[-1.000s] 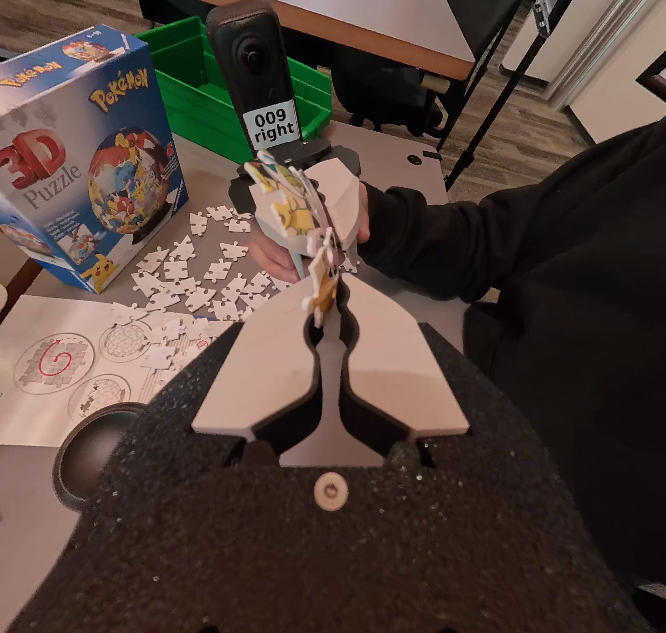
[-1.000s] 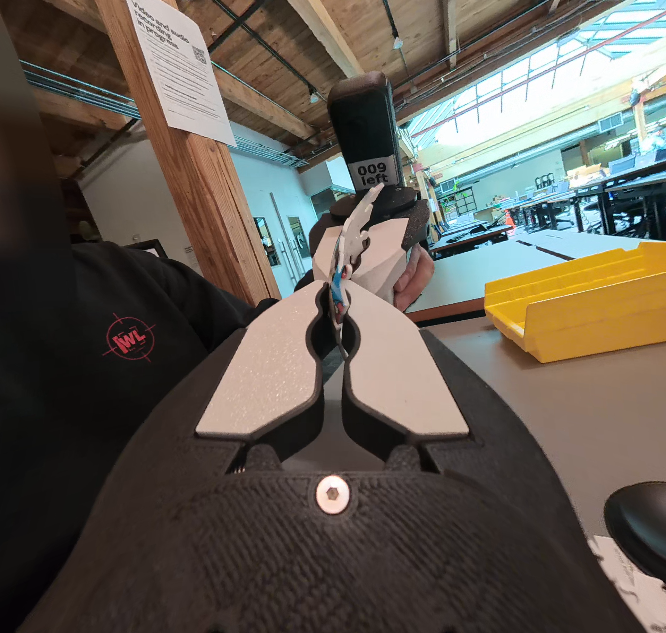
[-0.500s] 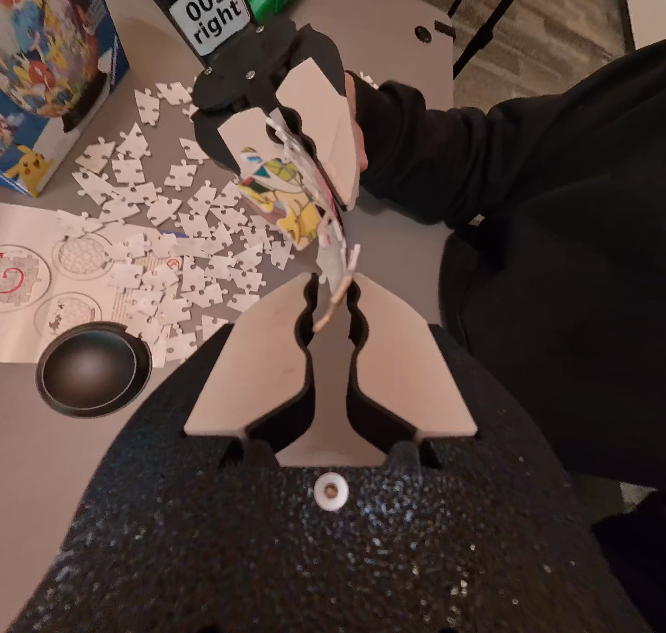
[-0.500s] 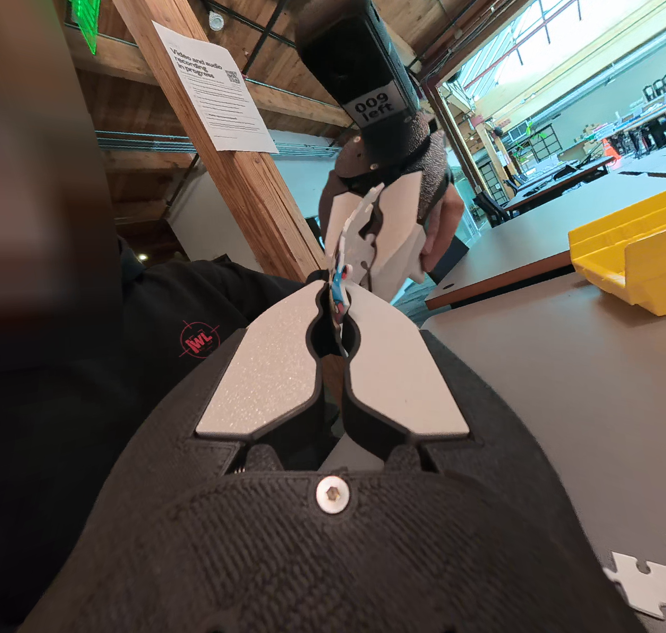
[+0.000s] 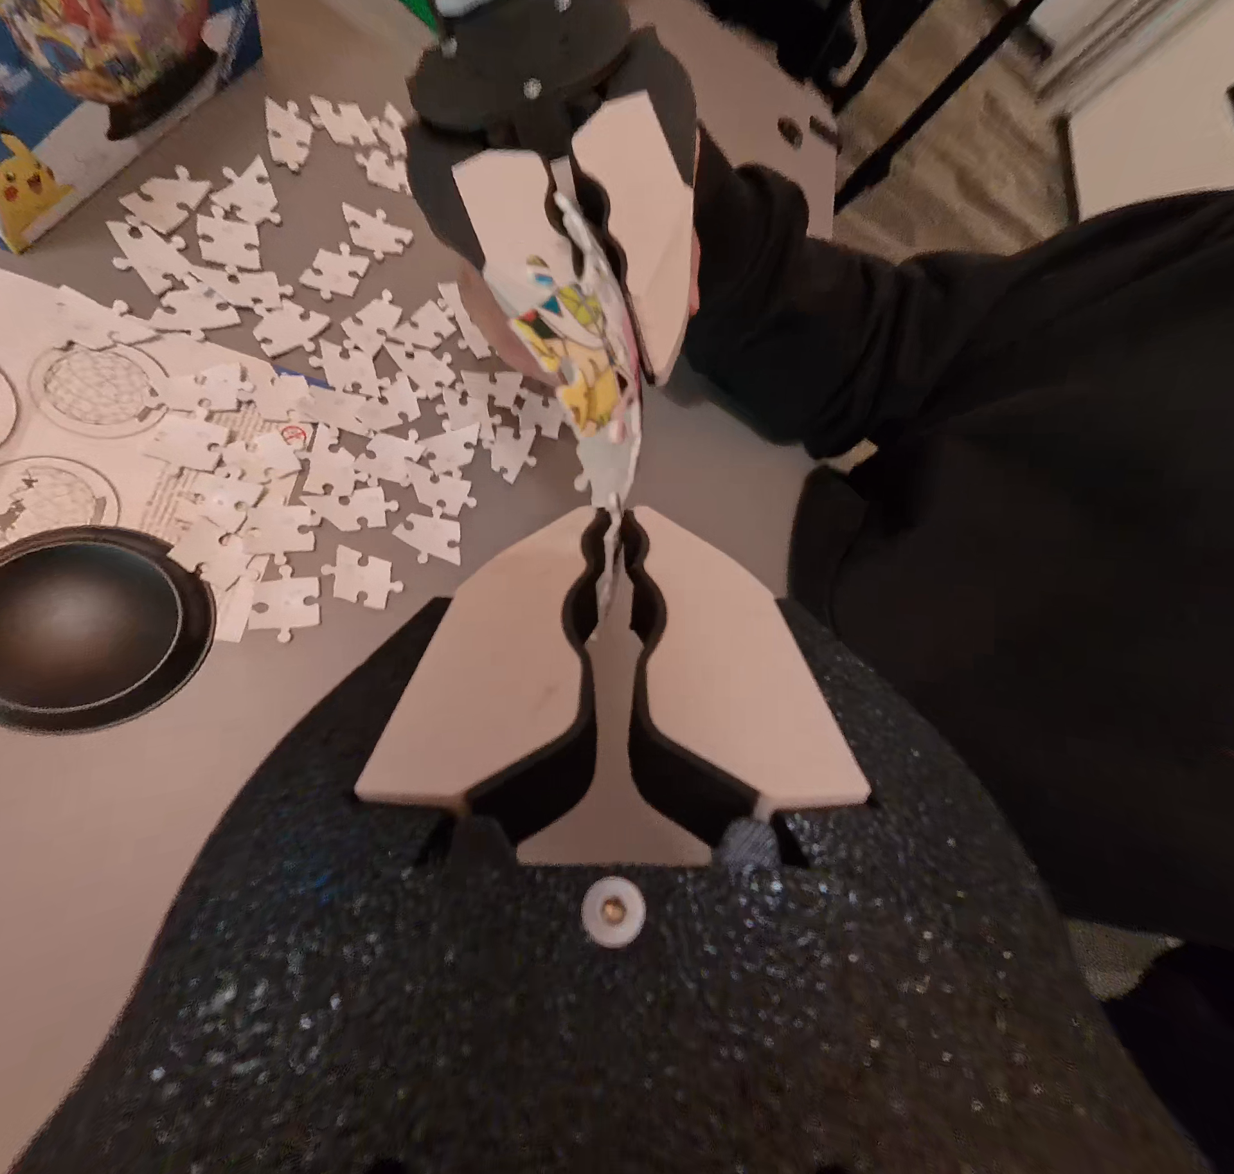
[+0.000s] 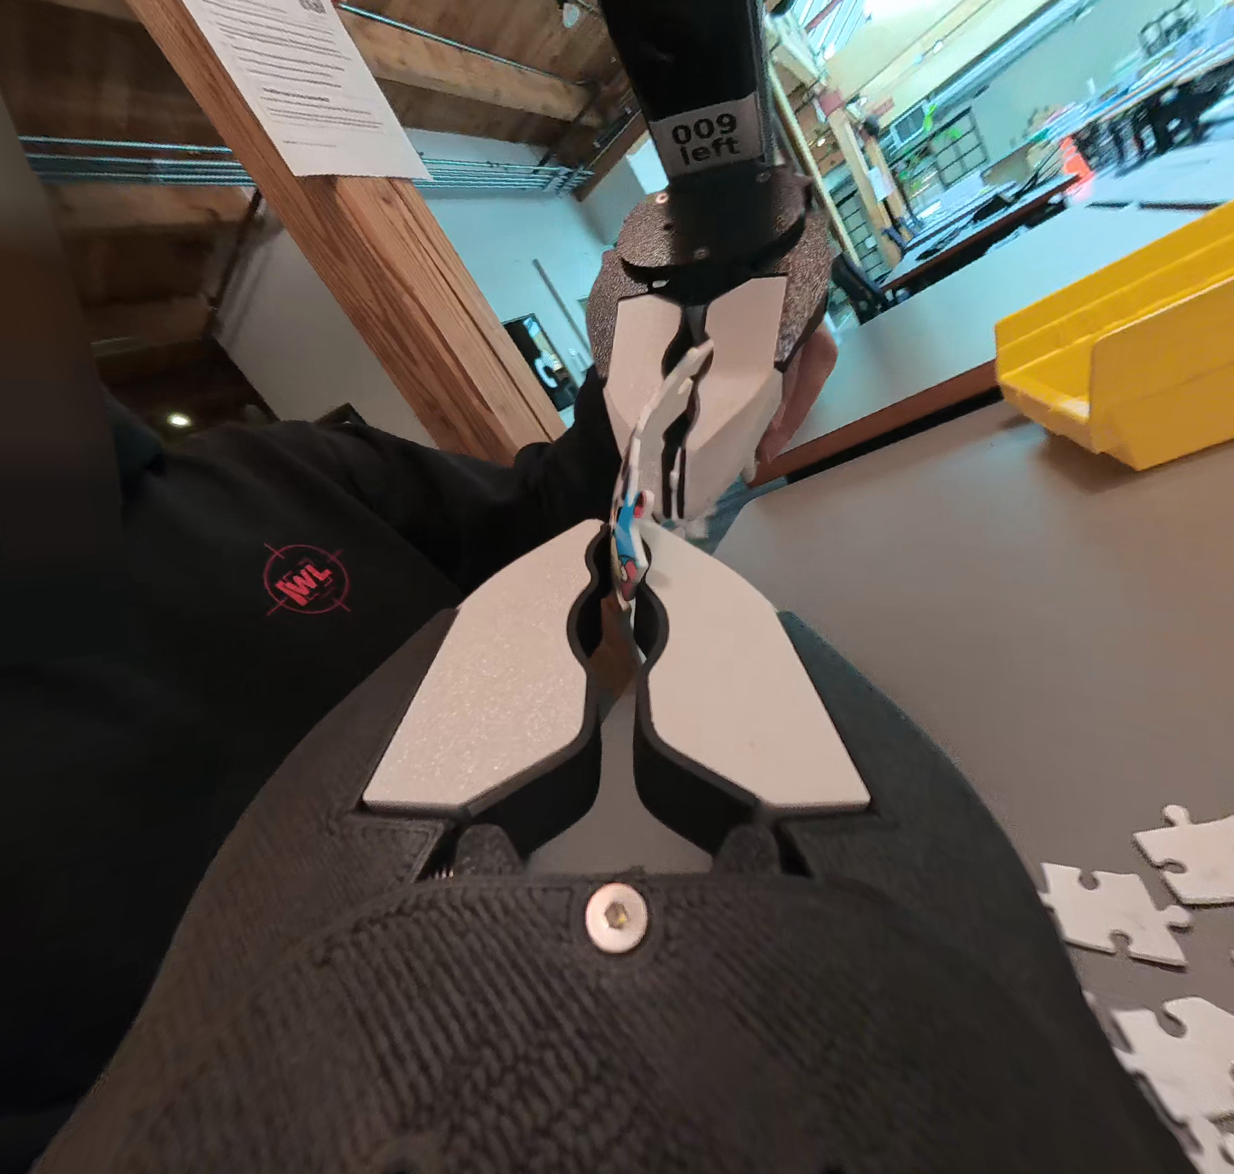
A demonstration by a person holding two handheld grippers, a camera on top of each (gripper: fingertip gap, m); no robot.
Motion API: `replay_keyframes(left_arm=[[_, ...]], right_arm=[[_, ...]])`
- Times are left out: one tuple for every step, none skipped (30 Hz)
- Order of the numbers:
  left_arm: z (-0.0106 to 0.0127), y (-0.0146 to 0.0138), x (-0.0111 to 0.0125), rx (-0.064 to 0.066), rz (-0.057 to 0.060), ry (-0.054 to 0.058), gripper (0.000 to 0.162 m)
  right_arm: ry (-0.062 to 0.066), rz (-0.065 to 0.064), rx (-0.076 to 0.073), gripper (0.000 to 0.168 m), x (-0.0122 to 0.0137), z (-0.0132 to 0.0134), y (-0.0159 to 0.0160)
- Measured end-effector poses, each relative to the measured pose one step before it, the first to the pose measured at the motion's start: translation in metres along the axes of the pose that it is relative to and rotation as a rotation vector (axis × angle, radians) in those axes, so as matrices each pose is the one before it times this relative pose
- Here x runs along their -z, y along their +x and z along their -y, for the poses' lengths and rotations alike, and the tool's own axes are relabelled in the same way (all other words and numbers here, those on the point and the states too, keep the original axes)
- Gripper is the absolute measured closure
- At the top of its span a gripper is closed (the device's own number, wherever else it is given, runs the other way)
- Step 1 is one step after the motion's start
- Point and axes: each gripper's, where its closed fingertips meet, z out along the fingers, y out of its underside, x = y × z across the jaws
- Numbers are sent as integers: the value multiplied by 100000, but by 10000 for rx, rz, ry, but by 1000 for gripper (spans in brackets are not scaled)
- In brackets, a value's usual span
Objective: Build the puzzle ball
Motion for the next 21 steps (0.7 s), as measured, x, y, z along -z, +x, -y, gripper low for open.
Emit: replay_keyframes(left_arm=[[222,-187,-98,206,-65,539,161],[-43,-327,-91,275,-7,379,161],[-402,-435,-98,209,61,180,160],[-610,-422,-122,101,56,100,160],[-717,-277,-134,88,-36,90,160],[-848,-204,-152,194,-110,62,160],[-1081,-225,-174,334,-134,-41,160],[-1402,-248,-244,427,-195,-194,160],[-1699,-279,-438,443,-260,-346,160],[-1777,-440,-689,344,-230,-416,160],[-1701,-490,-895,182,-189,-434,160],[-1564,-424,-997,69,-186,-460,160],[-1217,-443,-981,-21,-66,-393,160],[-794,-436,-892,-159,46,-256,160],[-458,-341,-773,-291,102,-159,160],[-223,-430,-621,-365,249,-101,160],[-102,-564,-476,-413,408,-88,160],[-135,-498,-376,-455,419,-137,160],[-124,-389,-283,-482,370,-135,160],[-27,-365,-224,-449,396,-56,158],[103,-215,-148,-386,315,45,156]], right_arm=[[-17,114,-198,164,-52,-201,164],[-9,25,-92,164,31,-151,200],[-52,-10,-63,164,129,-181,195],[-62,-84,-94,164,219,-188,238],[-87,-106,-138,164,275,-222,268],[-178,-56,-156,164,253,-380,190],[-261,-97,-128,165,230,-479,203],[-194,-225,29,164,237,-310,337],[-43,-226,100,165,229,-49,267],[29,-70,32,164,207,78,40],[58,36,15,164,172,114,-124],[54,-9,60,164,131,109,-57],[27,-116,51,164,102,72,119],[-21,-122,27,165,48,-9,142],[-56,-32,22,164,-3,-72,17],[-26,23,41,165,-41,-21,-70],[19,12,41,165,-49,59,-50],[16,6,31,165,-25,55,-55],[-20,-3,22,165,3,-7,-20],[-49,2,24,165,15,-71,-26],[-25,-20,27,165,33,-39,16]])
